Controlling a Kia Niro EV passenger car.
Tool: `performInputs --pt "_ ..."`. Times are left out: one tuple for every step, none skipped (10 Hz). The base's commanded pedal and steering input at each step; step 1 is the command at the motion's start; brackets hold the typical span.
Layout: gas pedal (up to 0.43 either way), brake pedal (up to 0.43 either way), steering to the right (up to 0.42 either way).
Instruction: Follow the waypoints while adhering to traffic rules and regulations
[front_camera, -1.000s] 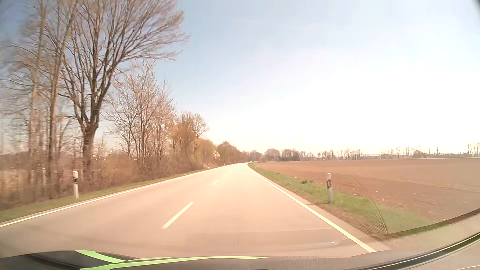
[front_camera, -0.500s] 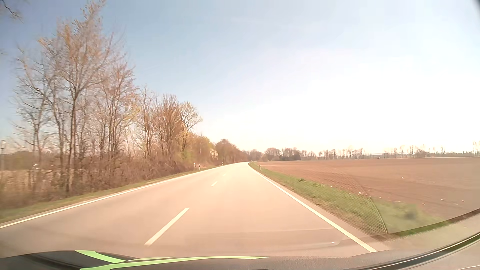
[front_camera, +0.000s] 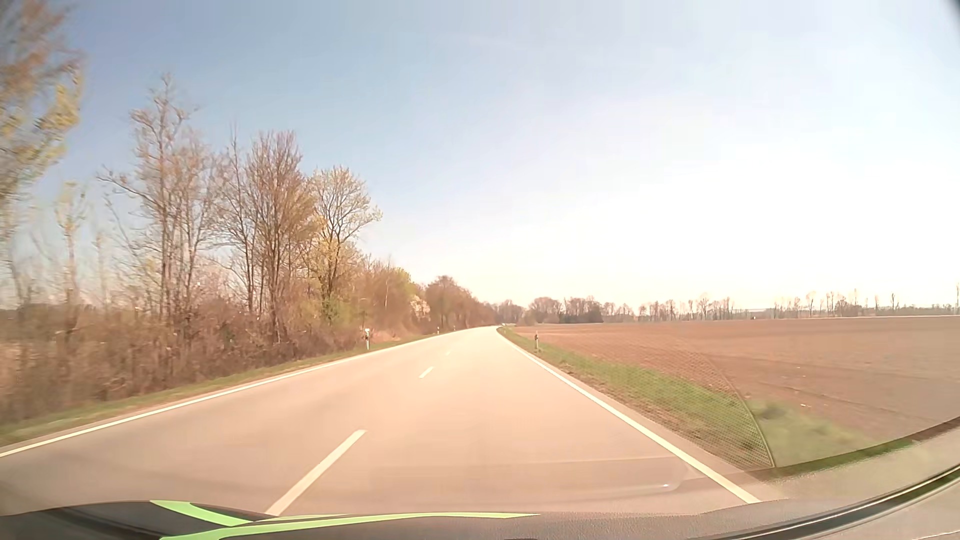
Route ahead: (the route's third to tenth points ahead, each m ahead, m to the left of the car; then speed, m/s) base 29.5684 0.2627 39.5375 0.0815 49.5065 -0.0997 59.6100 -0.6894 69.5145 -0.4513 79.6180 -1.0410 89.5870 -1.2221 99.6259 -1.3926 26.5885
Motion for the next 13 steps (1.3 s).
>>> performInputs --pt "0.177 0.000 0.001" --pt "0.177 0.000 0.001" --pt "0.177 0.000 0.001" --pt "0.177 0.000 0.001" --pt "0.177 0.000 0.001" --pt "0.177 0.000 0.001" --pt "0.177 0.000 0.001" --pt "0.177 0.000 0.002" --pt "0.177 0.000 0.002" --pt "0.189 0.000 0.002" --pt "0.189 0.000 0.002" --pt "0.189 0.000 0.002" --pt "0.189 0.000 0.002"
